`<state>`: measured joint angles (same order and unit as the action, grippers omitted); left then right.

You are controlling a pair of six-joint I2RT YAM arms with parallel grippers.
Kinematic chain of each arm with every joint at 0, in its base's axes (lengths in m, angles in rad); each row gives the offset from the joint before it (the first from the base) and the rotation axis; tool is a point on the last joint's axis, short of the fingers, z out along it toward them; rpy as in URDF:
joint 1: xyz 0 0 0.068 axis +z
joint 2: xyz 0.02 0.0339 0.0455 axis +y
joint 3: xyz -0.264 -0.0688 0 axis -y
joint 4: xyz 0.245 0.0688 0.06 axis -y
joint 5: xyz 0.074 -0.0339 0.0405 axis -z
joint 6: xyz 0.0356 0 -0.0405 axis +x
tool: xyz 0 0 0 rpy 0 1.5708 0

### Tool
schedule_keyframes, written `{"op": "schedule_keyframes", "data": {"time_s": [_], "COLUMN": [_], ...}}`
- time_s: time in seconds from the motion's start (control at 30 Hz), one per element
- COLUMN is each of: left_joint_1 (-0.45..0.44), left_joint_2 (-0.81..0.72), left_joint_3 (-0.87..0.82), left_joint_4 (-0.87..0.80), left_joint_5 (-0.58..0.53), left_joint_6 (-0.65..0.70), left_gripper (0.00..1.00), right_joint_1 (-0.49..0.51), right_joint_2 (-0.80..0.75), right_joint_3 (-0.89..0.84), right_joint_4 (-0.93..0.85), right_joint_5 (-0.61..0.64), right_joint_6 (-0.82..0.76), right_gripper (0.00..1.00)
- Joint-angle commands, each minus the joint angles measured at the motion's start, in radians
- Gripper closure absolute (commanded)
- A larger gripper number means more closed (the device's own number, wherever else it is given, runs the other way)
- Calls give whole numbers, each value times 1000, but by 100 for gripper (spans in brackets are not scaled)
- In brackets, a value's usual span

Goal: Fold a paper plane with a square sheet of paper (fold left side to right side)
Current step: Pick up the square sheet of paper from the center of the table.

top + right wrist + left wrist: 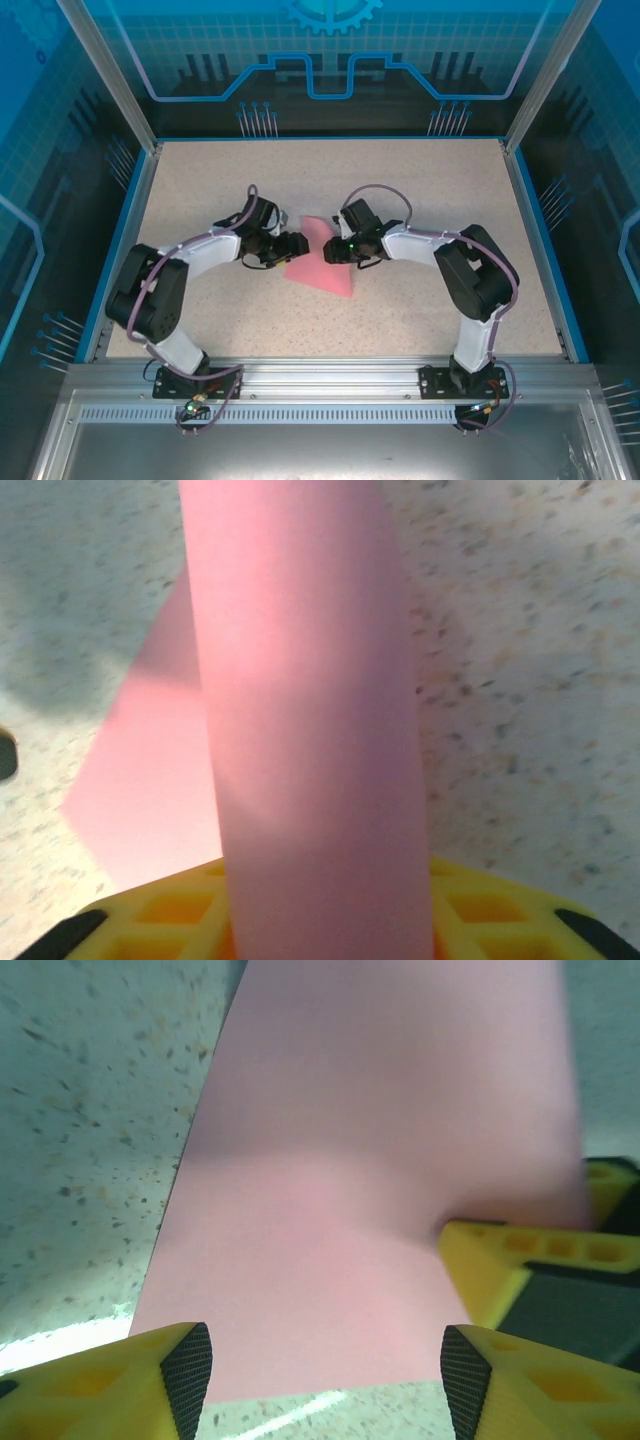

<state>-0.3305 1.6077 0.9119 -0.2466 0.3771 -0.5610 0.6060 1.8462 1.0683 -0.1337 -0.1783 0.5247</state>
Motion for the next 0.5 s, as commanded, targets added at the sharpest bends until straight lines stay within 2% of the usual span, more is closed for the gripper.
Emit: {"op": "schedule_keyframes", "data": {"time_s": [0.0,0.27,0.37,0.47], "left_joint_1": [47,111,113,116], "left_joint_2": [-113,-381,-469,-520], "left_joint_3": [-43,-106,-124,-128], "left_joint_4": [17,82,134,184], "left_joint_5": [70,187,241,299], "left_joint_6": [42,124,147,152], "left_gripper": [34,23,15,11], "right_joint_1": [-23,-138,-202,-250], "right_joint_2": [-65,-273,-396,-519], "right_joint_3": [-39,-130,-154,-151], "right_joint_4": [95,143,99,0], "right_joint_5": [-164,-428,-558,-638], "right_joint_6": [-13,-89,-136,-196], "right_gripper": [66,68,68,69]}}
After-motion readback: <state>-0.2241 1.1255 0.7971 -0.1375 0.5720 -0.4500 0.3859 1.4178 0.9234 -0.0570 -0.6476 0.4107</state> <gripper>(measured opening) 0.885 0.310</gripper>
